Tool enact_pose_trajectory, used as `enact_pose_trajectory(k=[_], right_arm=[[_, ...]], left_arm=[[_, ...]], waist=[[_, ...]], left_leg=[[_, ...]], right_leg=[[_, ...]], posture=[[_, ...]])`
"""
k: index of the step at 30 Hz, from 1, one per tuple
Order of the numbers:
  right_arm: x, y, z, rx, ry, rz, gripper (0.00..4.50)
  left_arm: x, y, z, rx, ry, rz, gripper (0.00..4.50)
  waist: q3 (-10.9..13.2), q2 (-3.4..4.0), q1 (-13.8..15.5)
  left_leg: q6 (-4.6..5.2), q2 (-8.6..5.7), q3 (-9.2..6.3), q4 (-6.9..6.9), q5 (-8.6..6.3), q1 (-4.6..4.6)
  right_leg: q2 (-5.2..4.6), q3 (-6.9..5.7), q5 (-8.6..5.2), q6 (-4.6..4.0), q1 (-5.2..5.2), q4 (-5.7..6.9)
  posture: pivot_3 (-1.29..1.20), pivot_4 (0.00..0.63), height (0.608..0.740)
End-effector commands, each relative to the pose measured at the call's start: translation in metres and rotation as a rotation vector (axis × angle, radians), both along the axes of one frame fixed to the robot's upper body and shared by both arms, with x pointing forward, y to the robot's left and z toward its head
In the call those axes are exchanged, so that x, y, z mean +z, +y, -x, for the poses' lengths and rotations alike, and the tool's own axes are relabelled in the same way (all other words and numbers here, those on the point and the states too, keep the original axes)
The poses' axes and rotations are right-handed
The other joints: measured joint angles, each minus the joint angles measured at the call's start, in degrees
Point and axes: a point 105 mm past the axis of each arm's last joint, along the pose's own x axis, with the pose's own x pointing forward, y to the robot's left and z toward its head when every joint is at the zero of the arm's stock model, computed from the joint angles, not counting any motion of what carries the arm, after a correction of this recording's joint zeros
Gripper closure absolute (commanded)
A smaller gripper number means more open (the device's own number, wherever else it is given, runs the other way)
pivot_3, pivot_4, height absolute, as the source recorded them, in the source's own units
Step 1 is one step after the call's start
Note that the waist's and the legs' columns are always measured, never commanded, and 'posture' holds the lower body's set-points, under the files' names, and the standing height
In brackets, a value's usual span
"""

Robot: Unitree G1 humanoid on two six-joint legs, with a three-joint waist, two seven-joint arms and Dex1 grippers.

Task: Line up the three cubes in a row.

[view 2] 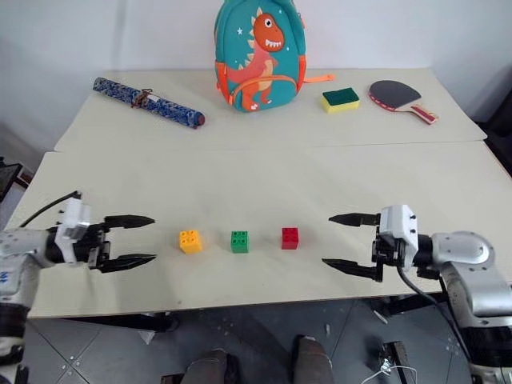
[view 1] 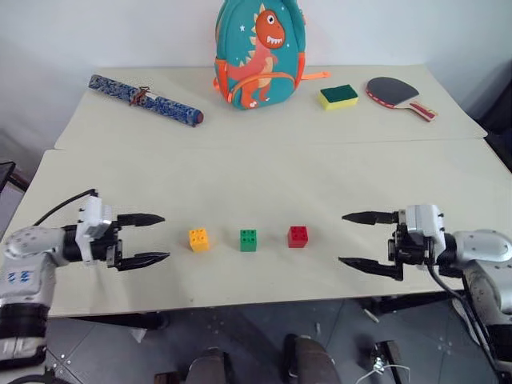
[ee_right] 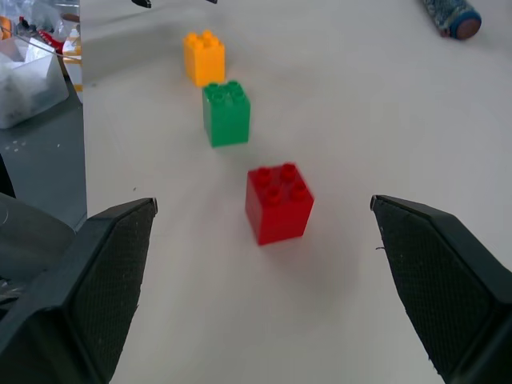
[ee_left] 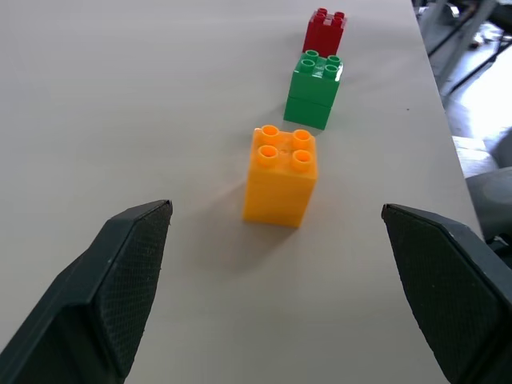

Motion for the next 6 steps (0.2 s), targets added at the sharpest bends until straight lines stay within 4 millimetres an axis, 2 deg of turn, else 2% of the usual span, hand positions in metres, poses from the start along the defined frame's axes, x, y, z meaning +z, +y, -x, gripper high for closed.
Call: enact_pose_trajectory(k=[1, 6], right_arm=[[0.004, -0.004, 0.004, 0.072, -0.03, 0.095, 0.0], [0.008, -0.006, -0.005, 0.036, -0.037, 0.043, 0.0]], left_arm=[[0.033, 0.007, -0.006, 0.127, -0.139, -0.015, 0.03], [0.037, 0.014, -0.017, 0.232, -0.242, -0.107, 0.03]], waist=[[0.0, 0.0, 0.6], [0.0, 0.0, 1.2]], left_leg=[[0.0, 0.0, -0.02, 0.02, 0.0, 0.02], [0.01, -0.02, 0.03, 0.0, -0.02, 0.03]], right_leg=[[0.0, -0.01, 0.0, 0.0, 0.04, 0.0], [0.0, -0.02, 0.0, -0.01, 0.03, -0.02]], posture=[[0.0, 0.15, 0.74], [0.0, 0.15, 0.74]])
